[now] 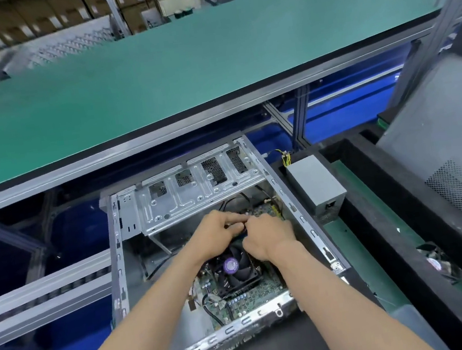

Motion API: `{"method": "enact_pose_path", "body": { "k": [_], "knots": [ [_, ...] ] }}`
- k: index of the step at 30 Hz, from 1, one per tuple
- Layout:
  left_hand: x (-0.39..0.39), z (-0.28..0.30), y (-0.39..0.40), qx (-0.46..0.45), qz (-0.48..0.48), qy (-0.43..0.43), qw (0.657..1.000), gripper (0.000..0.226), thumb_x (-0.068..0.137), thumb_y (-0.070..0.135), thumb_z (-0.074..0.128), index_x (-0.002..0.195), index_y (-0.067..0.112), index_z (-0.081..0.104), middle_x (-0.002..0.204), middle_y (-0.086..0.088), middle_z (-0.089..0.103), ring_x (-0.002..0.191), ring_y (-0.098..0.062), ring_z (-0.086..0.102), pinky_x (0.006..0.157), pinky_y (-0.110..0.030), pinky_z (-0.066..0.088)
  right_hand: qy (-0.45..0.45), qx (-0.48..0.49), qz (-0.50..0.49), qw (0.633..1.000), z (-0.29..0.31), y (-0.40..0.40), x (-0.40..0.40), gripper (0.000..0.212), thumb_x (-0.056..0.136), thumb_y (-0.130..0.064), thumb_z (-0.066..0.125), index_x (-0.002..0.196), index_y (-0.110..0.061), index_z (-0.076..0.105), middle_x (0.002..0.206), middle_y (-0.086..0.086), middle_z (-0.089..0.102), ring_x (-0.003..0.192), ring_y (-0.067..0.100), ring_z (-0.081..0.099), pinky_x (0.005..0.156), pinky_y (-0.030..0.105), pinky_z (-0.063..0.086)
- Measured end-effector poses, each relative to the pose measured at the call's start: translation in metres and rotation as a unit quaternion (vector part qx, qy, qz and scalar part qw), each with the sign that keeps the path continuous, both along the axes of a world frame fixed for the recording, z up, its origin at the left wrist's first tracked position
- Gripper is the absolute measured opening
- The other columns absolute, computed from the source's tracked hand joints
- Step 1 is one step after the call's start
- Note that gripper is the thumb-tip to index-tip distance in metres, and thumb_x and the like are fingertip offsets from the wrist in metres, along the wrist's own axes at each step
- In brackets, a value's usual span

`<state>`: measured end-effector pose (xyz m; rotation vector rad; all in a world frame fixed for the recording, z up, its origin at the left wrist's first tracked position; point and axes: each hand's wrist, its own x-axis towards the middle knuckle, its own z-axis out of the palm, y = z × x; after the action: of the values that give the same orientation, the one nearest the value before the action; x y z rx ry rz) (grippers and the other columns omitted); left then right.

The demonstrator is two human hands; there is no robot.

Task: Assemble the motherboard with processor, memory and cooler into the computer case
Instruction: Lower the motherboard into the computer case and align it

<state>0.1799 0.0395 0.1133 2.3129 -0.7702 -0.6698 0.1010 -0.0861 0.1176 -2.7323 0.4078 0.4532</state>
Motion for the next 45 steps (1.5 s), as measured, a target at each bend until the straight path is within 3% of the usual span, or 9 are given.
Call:
{"method": "enact_pose_path", "body": {
  "k": [5,14,18,21,27,33,36,39,45],
  "knots": [
    [-0.013,0.006,0.048,0.062,0.18,-0.03,0.981,0.029,0.095,0.008,0.052,0.101,0.022,0.077,0.091,-0.003,0.075,0.083,-0.027,0.068,0.074,-0.033,0.053,-0.098,0.044,-0.016,0.994,0.005,0.005,0.003,0.003,0.089,-0.014,0.049,0.093,-0.013,0.049,0.104,0.015,0.064,0.093,0.037,0.062,0.066,0.037,0.04],
    [-0.028,0.002,0.075,0.192,0.13,0.061,0.971,0.028,0.084,0.009,0.057,0.061,0.019,0.045,0.062,-0.006,0.05,0.06,-0.02,0.043,0.058,-0.028,0.037,-0.076,0.116,0.053,0.989,-0.008,0.004,0.01,0.041,0.093,0.006,0.046,0.12,-0.013,0.071,0.13,0.009,0.061,0.12,0.03,0.059,0.099,0.042,0.05],
    [-0.024,-0.003,0.082,0.102,0.212,-0.009,0.972,0.019,0.098,0.025,0.061,0.081,0.018,0.065,0.078,-0.004,0.071,0.08,-0.022,0.064,0.081,-0.037,0.055,-0.055,0.107,0.049,0.991,-0.011,0.003,0.01,0.042,0.093,0.004,0.046,0.126,-0.012,0.068,0.132,0.012,0.063,0.124,0.031,0.056,0.103,0.039,0.048],
    [-0.025,0.003,0.079,-0.013,0.275,-0.032,0.961,0.014,0.096,0.033,0.064,0.085,0.032,0.071,0.075,0.013,0.067,0.077,-0.01,0.06,0.071,-0.028,0.048,-0.106,0.072,0.033,0.991,-0.009,0.003,0.009,0.021,0.097,-0.005,0.051,0.107,-0.009,0.069,0.112,0.011,0.063,0.11,0.033,0.057,0.087,0.035,0.046],
    [-0.026,0.012,0.073,-0.199,0.372,0.083,0.903,0.035,0.088,0.005,0.064,0.086,0.036,0.08,0.093,0.008,0.075,0.081,-0.008,0.067,0.08,-0.032,0.056,-0.092,0.016,-0.074,0.993,-0.005,0.001,0.005,0.024,0.096,-0.007,0.056,0.074,-0.009,0.048,0.094,0.012,0.057,0.077,0.029,0.053,0.06,0.036,0.043],
    [-0.026,0.014,0.073,-0.356,0.377,0.153,0.841,0.027,0.082,-0.008,0.073,0.092,0.016,0.079,0.09,-0.006,0.078,0.087,-0.021,0.076,0.07,-0.022,0.059,-0.113,-0.046,-0.028,0.992,0.003,0.003,0.005,0.018,0.084,-0.02,0.062,0.095,-0.007,0.067,0.115,0.013,0.064,0.115,0.031,0.053,0.098,0.044,0.045],
    [-0.031,0.011,0.066,-0.329,0.312,0.161,0.877,0.024,0.078,-0.004,0.08,0.093,0.015,0.078,0.092,-0.007,0.078,0.088,-0.023,0.076,0.076,-0.029,0.06,-0.186,0.119,0.027,0.975,0.004,0.01,0.004,0.036,0.081,-0.017,0.063,0.117,-0.021,0.068,0.118,-0.002,0.064,0.114,0.017,0.051,0.104,0.043,0.038],
    [-0.035,0.01,0.059,-0.334,0.256,0.209,0.883,0.02,0.077,0.003,0.083,0.091,0.016,0.079,0.093,-0.012,0.078,0.09,-0.027,0.075,0.077,-0.03,0.06,-0.23,0.283,0.084,0.927,0.003,0.017,0.001,0.026,0.09,-0.016,0.061,0.113,-0.028,0.064,0.085,-0.011,0.064,0.083,0.006,0.06,0.08,0.033,0.052],
    [-0.031,0.007,0.061,-0.276,0.378,0.224,0.855,0.021,0.091,0.025,0.07,0.104,0.008,0.073,0.089,-0.007,0.078,0.084,-0.021,0.076,0.068,-0.032,0.061,-0.25,0.172,0.096,0.948,0.004,0.01,-0.002,0.022,0.096,-0.039,0.055,0.083,-0.025,0.067,0.066,-0.006,0.061,0.063,0.013,0.054,0.059,0.034,0.041]
  ]
}}
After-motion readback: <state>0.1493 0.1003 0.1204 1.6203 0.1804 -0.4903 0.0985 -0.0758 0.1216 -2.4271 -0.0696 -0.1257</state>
